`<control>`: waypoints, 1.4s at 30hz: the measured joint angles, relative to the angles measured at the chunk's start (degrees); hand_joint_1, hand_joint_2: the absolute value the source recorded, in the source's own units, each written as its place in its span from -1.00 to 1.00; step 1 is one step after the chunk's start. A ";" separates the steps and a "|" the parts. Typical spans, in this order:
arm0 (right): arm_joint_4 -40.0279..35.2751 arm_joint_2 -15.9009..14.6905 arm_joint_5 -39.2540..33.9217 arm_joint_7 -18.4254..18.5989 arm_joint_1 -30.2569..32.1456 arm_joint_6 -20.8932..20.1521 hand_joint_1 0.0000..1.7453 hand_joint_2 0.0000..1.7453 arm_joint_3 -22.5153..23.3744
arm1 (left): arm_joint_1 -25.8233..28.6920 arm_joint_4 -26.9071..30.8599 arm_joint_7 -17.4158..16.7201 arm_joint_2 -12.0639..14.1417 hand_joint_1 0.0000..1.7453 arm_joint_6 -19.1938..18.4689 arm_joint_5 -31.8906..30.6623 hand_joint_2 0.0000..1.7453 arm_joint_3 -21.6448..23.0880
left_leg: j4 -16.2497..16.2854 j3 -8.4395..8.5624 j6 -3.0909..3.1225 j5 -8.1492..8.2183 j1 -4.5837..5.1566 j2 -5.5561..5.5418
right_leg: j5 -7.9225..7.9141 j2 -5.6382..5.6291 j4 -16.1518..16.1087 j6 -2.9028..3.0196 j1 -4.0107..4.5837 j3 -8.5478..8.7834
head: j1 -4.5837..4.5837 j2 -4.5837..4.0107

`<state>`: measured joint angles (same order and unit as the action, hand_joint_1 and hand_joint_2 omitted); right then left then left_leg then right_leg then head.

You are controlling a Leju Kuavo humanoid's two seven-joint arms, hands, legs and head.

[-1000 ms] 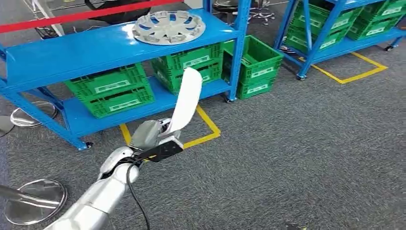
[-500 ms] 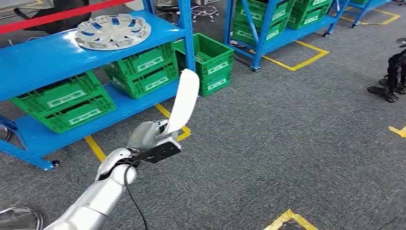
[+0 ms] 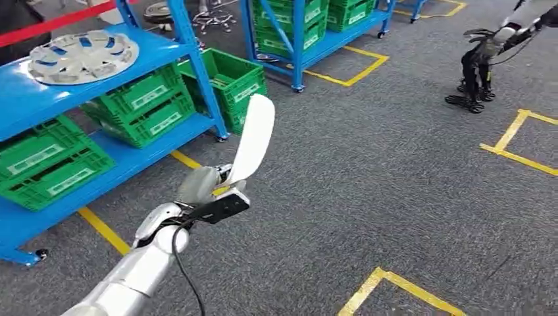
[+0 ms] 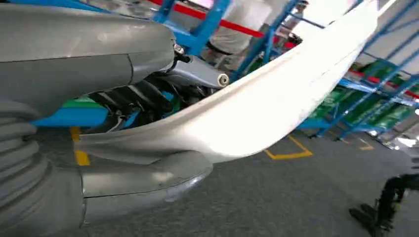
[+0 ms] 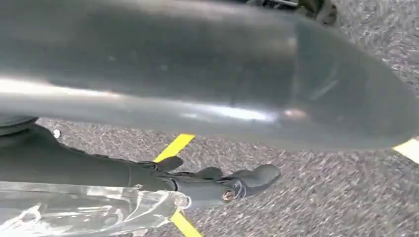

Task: Take the parts from the cabinet and place them on the table.

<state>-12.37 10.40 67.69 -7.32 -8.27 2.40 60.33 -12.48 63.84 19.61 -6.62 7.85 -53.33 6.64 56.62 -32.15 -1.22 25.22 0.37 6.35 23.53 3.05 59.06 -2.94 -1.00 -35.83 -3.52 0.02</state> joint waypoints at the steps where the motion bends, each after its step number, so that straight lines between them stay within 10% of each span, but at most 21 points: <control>1: 0.00 0.00 -0.07 0.00 0.01 0.00 -1.00 -1.00 0.00 | -0.05 0.00 0.00 -0.04 1.00 0.00 0.00 1.00 0.00 | -0.05 0.02 -0.18 0.01 -0.09 0.73 | -0.10 -0.84 -0.01 0.45 0.03 -0.30 | 0.00 0.00; 2: 0.00 0.00 -0.13 0.02 0.08 0.00 -1.00 -1.00 0.00 | -0.21 0.00 0.00 -0.09 1.00 0.00 0.00 1.00 0.00 | 0.02 -0.13 -0.73 0.46 -0.34 0.22 | -0.34 -1.58 -0.19 0.87 -0.22 -0.22 | -0.07 0.00; 4: 0.00 0.02 -0.22 0.00 0.06 0.04 -1.00 -1.00 0.02 | -0.28 0.02 0.04 -0.07 1.00 0.02 0.00 1.00 -0.02 | 4.45 -1.84 -1.02 3.90 -0.61 -4.49 | -0.58 -2.84 -0.29 1.28 -0.35 -0.34 | -0.26 0.00; 7: 0.00 0.02 -0.28 0.00 -0.21 0.04 -1.00 -1.00 0.00 | 0.03 0.00 0.04 0.09 1.00 0.00 -0.02 1.00 -0.13 | 17.87 -8.39 -1.04 9.27 -0.59 -5.82 | -0.88 -5.39 -0.30 1.83 -0.23 -0.72 | -0.68 0.00; 9: -0.02 0.00 -0.31 0.02 -0.05 0.04 -1.00 -1.00 0.02 | 0.06 -0.02 0.04 0.15 1.00 0.00 -0.02 1.00 -0.11 | 16.38 -8.13 -0.60 6.59 -0.57 -5.96 | -1.07 -7.21 -0.29 1.81 -0.19 -0.88 | -0.77 0.00; 11: -0.02 0.00 -0.31 0.02 -0.07 0.04 -1.00 -1.00 0.02 | -0.14 -0.02 0.04 0.13 1.00 0.00 -0.02 1.00 -0.11 | 7.70 -3.88 0.18 1.32 -0.57 -7.64 | -1.33 -9.03 -0.30 1.60 -0.18 -0.90 | -0.79 0.00; 13: -0.02 0.11 -0.28 0.00 -0.23 0.00 -1.00 -1.00 0.02 | -0.43 -0.02 0.04 0.15 1.00 0.00 -0.04 1.00 -0.13 | 1.45 -1.03 1.08 -0.20 -0.92 -13.12 | -1.54 -10.52 0.15 1.05 0.06 -1.47 | -0.81 0.00; 14: -0.02 0.11 -0.28 -0.09 -0.38 0.00 -1.00 -1.00 0.00 | -0.62 0.00 0.07 0.15 1.00 0.02 -0.09 1.00 -0.11 | 0.64 -0.67 0.33 0.50 -0.93 -12.50 | -1.83 -11.16 0.10 0.66 -0.35 -2.00 | -0.92 0.00; 17: -0.04 0.02 -0.28 -0.07 -0.05 0.04 -1.00 -1.00 0.00 | -0.88 -0.02 0.07 -0.26 1.00 -0.07 -0.18 1.00 -0.13 | -0.15 -0.62 0.98 -0.18 -1.20 -10.28 | -2.69 -13.37 -0.90 -0.69 -0.68 -2.92 | -1.05 0.00; 19: -0.04 -0.02 -0.28 0.00 -0.13 0.09 -1.00 -1.00 0.00 | -1.19 -0.02 0.15 -0.50 1.00 -0.11 -0.22 1.00 -0.15 | -0.42 -0.47 1.55 -0.43 -1.07 -8.68 | 0.01 -6.02 2.58 -0.84 0.10 -4.46 | 0.02 0.00; 21: -0.04 -0.02 -0.28 0.02 -0.74 0.09 -1.00 -1.00 0.00 | -1.09 -0.09 0.20 -0.35 1.00 -0.11 -0.26 1.00 -0.18 | -0.38 -0.47 1.65 -0.35 -0.84 -6.61 | 4.54 -3.82 11.85 -1.19 -0.03 -8.72 | 0.20 0.00; 23: -0.04 -0.02 -0.28 0.02 -0.66 0.07 -1.00 -1.00 0.00 | -1.01 -0.18 0.20 -0.33 1.00 -0.11 -0.39 1.00 -0.20 | -0.34 -0.43 1.68 -0.24 -0.81 -4.71 | 5.74 -3.41 16.93 -1.51 -0.09 -10.79 | 0.22 0.00; 25: -0.07 -0.02 -0.26 0.04 -0.55 0.07 -1.00 -1.00 0.00 | -1.05 -0.20 0.20 -0.37 1.00 -0.11 -0.50 1.00 -0.20 | -0.30 -0.23 1.35 0.03 -0.86 -3.14 | 2.23 -3.03 11.12 -1.59 -0.15 -7.25 | 0.26 0.00; 27: -0.13 -0.07 -0.26 0.02 -0.68 0.07 -1.00 -1.00 0.00 | -1.21 -0.20 0.20 -0.42 1.00 -0.11 -0.52 1.00 -0.22 | -0.10 0.29 0.71 0.55 -0.75 -1.90 | -1.30 0.45 0.53 -1.52 -0.02 -1.10 | 0.28 0.00; 28: -0.13 -0.04 -0.24 0.02 -0.93 0.07 -1.00 -1.00 0.00 | -1.39 -0.20 0.20 -0.39 1.00 -0.11 -0.52 1.00 -0.22 | 0.11 0.17 0.30 0.81 -0.16 -1.36 | -0.68 1.14 0.00 -0.88 0.48 -0.60 | 0.42 0.00; 32: -0.15 -0.07 -0.24 0.04 -0.77 0.07 -1.00 -1.00 0.00 | -1.62 -0.31 0.22 -0.61 1.00 -0.15 -0.63 1.00 -0.17 | -0.08 0.63 -0.59 0.98 -0.34 0.66 | -0.91 -1.80 -0.05 0.90 0.45 -1.29 | 0.20 0.00; 35: -0.17 -0.07 -0.22 0.04 -0.86 0.07 -1.00 -1.00 0.00 | -1.76 -0.33 0.39 -0.57 1.00 -0.15 -0.66 1.00 -0.15 | 6.47 -2.07 -1.17 5.85 -0.70 -4.78 | -1.31 -3.58 -0.36 1.86 0.01 -1.20 | -0.04 0.00; 38: -0.17 -0.07 -0.22 0.07 -0.70 0.07 -1.00 -1.00 0.00 | -1.16 -0.66 0.37 -0.42 1.00 -0.18 -0.68 1.00 -0.15 | 18.38 -8.15 -1.05 9.79 -0.69 -6.02 | -1.39 -6.11 -0.36 2.09 0.03 -1.28 | -0.09 0.00; 41: -0.18 -0.07 -0.22 0.13 -0.61 0.07 -1.00 -1.00 0.00 | -1.21 -0.72 0.39 -0.35 1.00 -0.18 -0.66 1.00 -0.15 | 10.06 -4.94 -0.60 2.85 -0.79 -6.83 | -1.58 -8.80 -0.33 1.84 -0.05 -1.24 | -0.11 0.00; 42: -0.18 -0.04 -0.20 0.11 -0.68 0.07 -1.00 -1.00 0.00 | -1.33 -0.72 0.37 -0.35 1.00 -0.17 -0.68 1.00 -0.15 | 5.02 -2.64 -0.44 0.22 -0.93 -8.78 | -1.66 -9.61 -0.33 1.70 -0.16 -1.22 | -0.13 0.00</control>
<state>-12.55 10.36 67.49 -7.21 -8.95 2.47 60.33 -13.80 63.12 19.98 -6.97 7.67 -54.01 6.49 61.64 -34.79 -1.66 25.44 -0.56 -2.43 21.87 -6.56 58.73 -1.24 -1.16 -37.05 -3.65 0.02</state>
